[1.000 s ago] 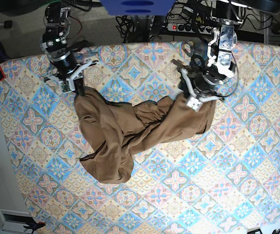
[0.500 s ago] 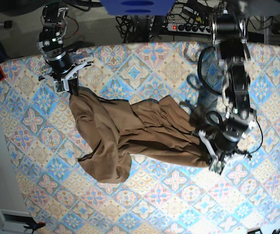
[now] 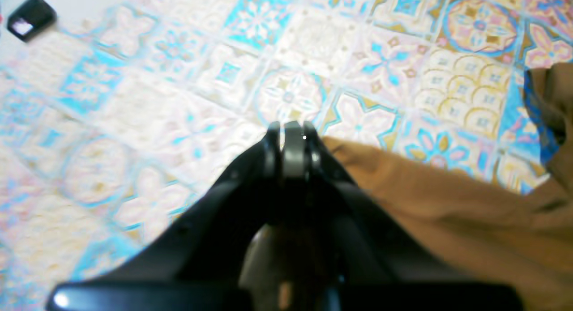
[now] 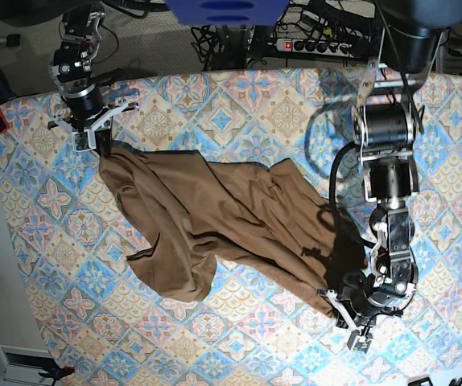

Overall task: Layout the t-shirt on the table in an organized manner, then fold the t-shirt properly
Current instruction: 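Hold with the right gripper and pull the left gripper's fabric outward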

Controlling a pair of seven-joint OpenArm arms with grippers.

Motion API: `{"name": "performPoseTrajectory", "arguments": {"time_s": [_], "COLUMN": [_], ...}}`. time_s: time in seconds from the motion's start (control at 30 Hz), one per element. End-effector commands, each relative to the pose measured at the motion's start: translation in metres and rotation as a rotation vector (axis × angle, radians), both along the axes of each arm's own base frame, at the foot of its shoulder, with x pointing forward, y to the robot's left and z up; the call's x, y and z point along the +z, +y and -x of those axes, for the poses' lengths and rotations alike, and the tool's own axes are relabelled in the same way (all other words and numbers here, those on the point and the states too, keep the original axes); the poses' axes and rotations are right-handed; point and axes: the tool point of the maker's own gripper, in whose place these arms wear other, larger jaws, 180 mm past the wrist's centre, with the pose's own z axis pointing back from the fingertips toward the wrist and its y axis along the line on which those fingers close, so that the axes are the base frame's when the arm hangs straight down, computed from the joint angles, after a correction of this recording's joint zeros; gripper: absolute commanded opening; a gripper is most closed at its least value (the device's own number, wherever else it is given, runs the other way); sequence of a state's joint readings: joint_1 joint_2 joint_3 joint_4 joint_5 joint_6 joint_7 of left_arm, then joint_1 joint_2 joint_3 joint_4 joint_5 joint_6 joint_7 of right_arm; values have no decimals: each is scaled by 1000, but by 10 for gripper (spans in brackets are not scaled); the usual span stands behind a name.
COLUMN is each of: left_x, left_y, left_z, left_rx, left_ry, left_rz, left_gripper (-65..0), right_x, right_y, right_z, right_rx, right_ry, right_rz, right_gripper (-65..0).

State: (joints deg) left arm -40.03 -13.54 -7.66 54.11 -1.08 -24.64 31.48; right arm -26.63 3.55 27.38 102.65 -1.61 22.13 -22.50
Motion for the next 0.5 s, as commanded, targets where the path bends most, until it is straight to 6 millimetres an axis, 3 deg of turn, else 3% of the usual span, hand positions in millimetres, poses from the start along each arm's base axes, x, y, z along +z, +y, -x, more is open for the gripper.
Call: {"name": "performPoseTrajectory", "arguments": {"time_s": [0.0, 0.1, 0.23, 0.3, 0.37, 0.47], "left_x": [27, 17, -4, -6, -6, -4], "left_y": [3, 3, 1, -1, -3, -6], "left_z": [-16, -18, -5, 3, 14, 40], "left_rx": [7, 16, 13, -2, -11, -30], "left_ry": [-76, -78, -54, -64, -92, -119], "left_rz": [22, 49, 51, 34, 20, -19], "left_gripper": [-650, -646, -350, -259, -248, -306], "right_x": [12, 7, 5, 5, 5, 5], "right_y": [-2, -2, -2, -2, -2, -1], "right_z": [-5, 4, 6, 6, 6, 6], "right_rx": [0, 1, 0, 0, 0, 3], "right_ry": [-45, -22, -16, -15, -15, -14], "right_rz": [-1, -1, -1, 0, 0, -2], "right_gripper": [-650, -650, -650, -650, -650, -650]}}
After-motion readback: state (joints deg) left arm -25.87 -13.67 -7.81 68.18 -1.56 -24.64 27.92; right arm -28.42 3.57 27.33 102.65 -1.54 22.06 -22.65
